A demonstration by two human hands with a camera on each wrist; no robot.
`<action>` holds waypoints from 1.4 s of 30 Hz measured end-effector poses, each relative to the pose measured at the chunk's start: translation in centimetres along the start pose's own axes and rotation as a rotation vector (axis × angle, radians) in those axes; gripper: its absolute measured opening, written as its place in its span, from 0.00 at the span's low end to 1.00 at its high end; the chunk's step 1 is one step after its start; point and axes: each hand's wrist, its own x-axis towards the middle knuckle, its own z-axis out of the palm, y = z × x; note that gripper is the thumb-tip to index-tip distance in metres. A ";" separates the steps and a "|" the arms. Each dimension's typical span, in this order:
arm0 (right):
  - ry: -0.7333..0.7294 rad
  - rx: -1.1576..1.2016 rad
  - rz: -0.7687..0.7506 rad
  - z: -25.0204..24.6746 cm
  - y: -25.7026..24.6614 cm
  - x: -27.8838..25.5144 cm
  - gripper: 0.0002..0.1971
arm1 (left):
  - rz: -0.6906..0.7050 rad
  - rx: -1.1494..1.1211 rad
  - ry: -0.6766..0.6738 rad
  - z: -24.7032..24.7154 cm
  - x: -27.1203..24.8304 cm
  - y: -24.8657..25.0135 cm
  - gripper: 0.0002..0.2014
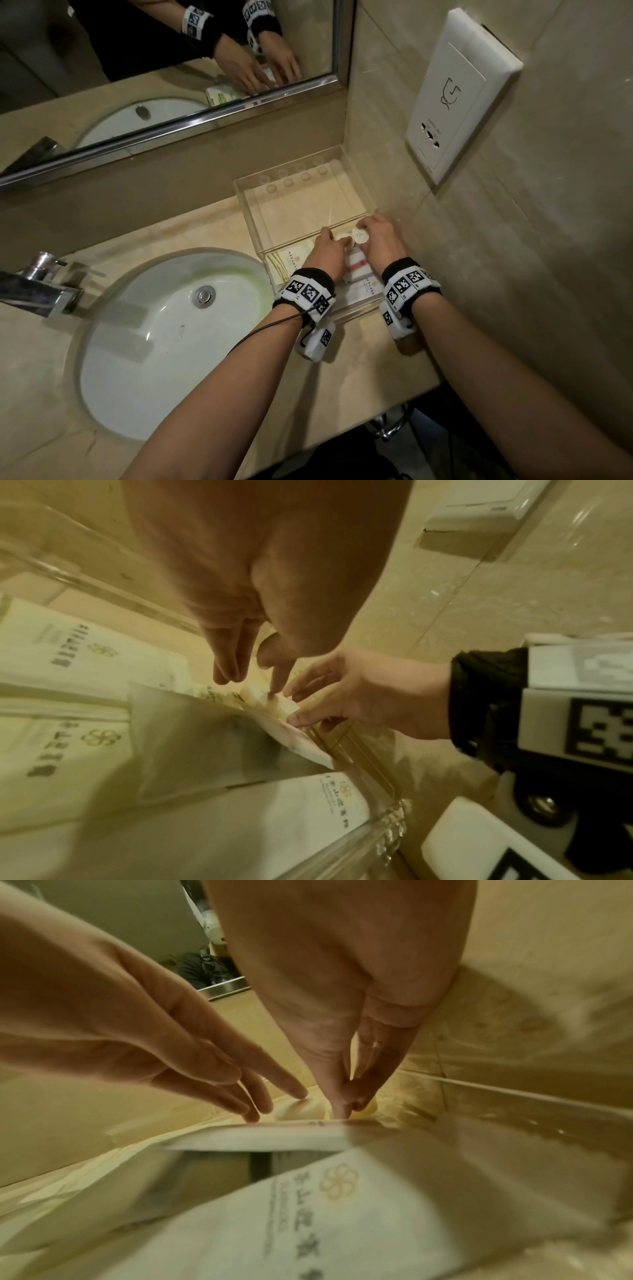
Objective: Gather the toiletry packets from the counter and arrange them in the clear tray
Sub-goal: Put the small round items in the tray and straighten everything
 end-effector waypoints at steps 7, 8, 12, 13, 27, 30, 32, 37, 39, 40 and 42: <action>-0.007 -0.024 -0.013 -0.5 -0.5 -0.4 0.21 | 0.007 0.022 0.043 0.2 0.1 -0.3 0.12; -0.008 -0.031 -0.018 -0.5 -0.5 -0.4 0.22 | 0.022 0.060 0.049 0.4 0.3 -0.3 0.12; -0.010 -0.036 -0.036 -0.5 -0.3 -0.4 0.24 | 0.044 0.120 0.014 0.5 0.0 0.0 0.18; -0.012 -0.037 -0.037 -0.5 -0.3 -0.4 0.24 | 0.052 0.141 0.012 0.6 0.0 0.0 0.20; -0.004 0.159 -0.035 -1.8 -0.6 -2.0 0.16 | 0.136 0.057 0.091 -1.8 -1.4 -1.5 0.18; -0.121 0.231 -0.124 -1.8 -0.6 -3.3 0.15 | 0.180 0.063 0.162 -2.8 -3.0 -3.2 0.13; -0.202 0.198 -0.171 -1.8 -0.6 -3.9 0.20 | 0.188 0.075 0.147 -2.9 -4.2 -4.2 0.12; -0.298 0.154 -0.197 -1.7 -0.7 -4.5 0.24 | 0.147 0.085 0.107 -1.9 -6.2 -5.8 0.14; -0.299 0.121 -0.192 -1.5 -0.8 -4.4 0.25 | 0.119 0.062 0.127 -1.2 -6.5 -5.9 0.19; -0.286 0.118 -0.183 -1.4 -0.8 -4.4 0.24 | 0.108 0.049 0.139 -0.8 -6.5 -5.8 0.21; -0.254 0.108 -0.162 -1.3 -0.8 -4.4 0.24 | 0.106 0.053 0.164 -0.2 -6.3 -5.2 0.26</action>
